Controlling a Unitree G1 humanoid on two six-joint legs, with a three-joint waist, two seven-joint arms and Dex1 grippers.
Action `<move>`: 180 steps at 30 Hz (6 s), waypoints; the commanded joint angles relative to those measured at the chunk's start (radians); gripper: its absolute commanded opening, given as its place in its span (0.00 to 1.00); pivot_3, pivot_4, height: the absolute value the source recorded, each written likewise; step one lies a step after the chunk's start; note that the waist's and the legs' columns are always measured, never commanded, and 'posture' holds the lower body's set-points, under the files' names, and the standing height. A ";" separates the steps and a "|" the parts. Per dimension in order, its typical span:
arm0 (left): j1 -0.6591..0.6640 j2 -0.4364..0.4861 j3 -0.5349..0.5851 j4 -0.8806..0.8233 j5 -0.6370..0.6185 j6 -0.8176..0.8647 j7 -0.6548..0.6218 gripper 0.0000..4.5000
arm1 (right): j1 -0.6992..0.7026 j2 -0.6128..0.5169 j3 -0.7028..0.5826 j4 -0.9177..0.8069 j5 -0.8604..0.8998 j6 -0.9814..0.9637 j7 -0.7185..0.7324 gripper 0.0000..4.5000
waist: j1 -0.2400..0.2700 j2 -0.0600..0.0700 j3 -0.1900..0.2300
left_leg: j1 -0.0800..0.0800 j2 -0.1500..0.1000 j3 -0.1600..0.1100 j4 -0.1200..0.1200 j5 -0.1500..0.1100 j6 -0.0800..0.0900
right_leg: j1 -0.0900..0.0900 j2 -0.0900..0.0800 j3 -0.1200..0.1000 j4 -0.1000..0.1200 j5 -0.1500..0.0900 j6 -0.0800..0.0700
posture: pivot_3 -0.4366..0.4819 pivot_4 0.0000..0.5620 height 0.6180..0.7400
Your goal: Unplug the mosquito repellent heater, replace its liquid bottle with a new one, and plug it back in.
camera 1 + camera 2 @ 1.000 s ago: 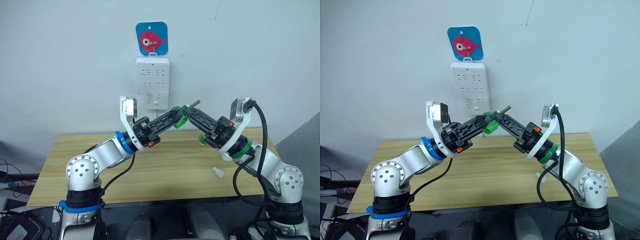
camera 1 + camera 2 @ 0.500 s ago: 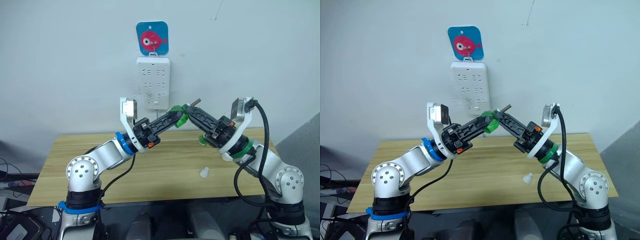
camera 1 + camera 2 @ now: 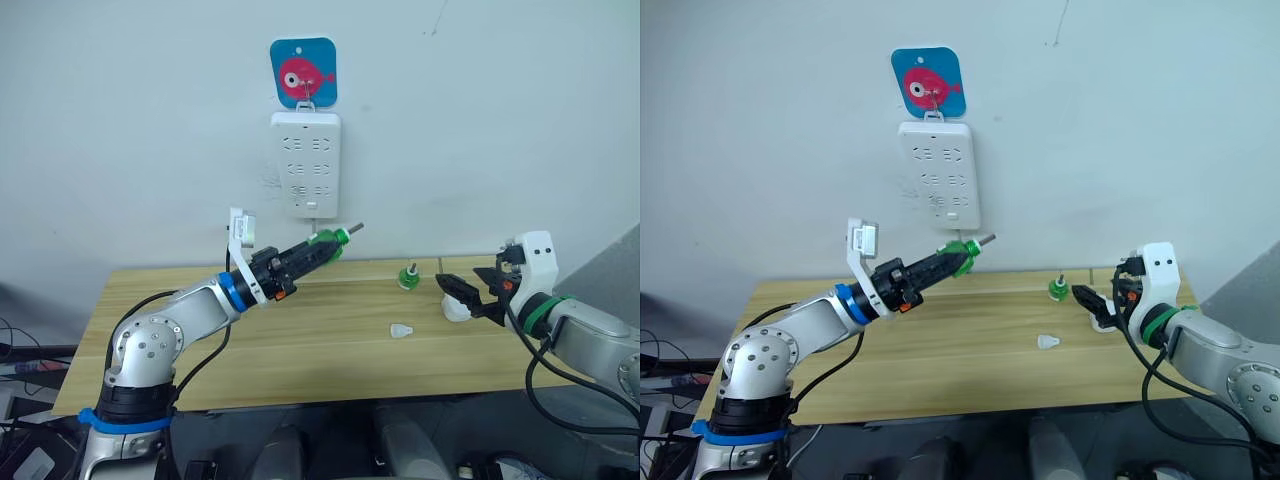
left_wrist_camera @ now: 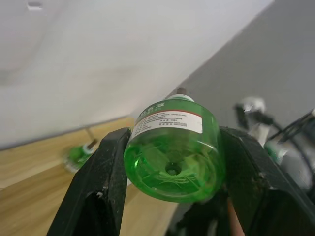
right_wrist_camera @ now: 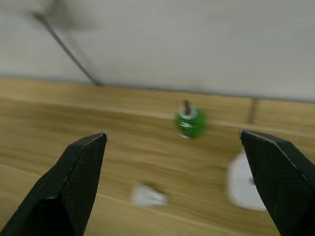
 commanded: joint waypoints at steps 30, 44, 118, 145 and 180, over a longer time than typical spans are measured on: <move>0.139 0.046 -0.138 -0.164 0.369 -0.177 -0.325 0.53 | -0.512 0.363 0.116 0.828 -0.706 0.438 0.228 1.00 | 0.008 0.004 0.033 | -0.008 -0.001 -0.007 0.001 -0.003 0.005 | -0.004 -0.009 -0.003 -0.001 0.003 -0.005 | 0.40 0.41 1.00; 0.150 0.039 -0.142 -0.157 0.393 -0.188 -0.338 0.53 | -0.480 0.387 0.080 0.748 -0.823 0.479 0.324 0.65 | 0.008 0.004 0.033 | -0.008 -0.001 -0.009 0.001 -0.003 0.005 | -0.004 -0.009 -0.004 -0.001 0.003 -0.005 | 0.40 0.39 1.00; -0.337 0.123 0.014 0.088 0.105 0.242 -0.604 0.53 | -0.206 0.079 -0.191 -0.093 0.405 0.042 0.583 0.65 | -0.019 0.002 0.023 | 0.000 -0.002 -0.003 0.006 -0.001 0.002 | -0.003 -0.008 -0.002 0.014 0.005 -0.002 | 0.30 0.21 1.00; -0.337 0.110 0.036 0.070 0.052 0.313 -0.605 0.53 | -0.173 0.061 -0.144 -0.108 0.319 0.010 0.628 0.65 | -0.019 0.000 0.021 | 0.000 -0.001 -0.004 0.007 -0.001 0.002 | -0.003 -0.009 -0.002 0.015 0.005 -0.002 | 0.30 0.22 1.00; -0.301 -0.028 0.025 0.079 0.075 0.242 -0.504 0.53 | -0.177 -0.093 -0.069 -0.140 0.508 0.071 0.534 1.00 | -0.021 -0.002 0.000 | 0.002 -0.002 -0.002 0.008 -0.001 0.002 | -0.001 -0.005 -0.002 0.015 0.005 -0.001 | 0.28 0.21 1.00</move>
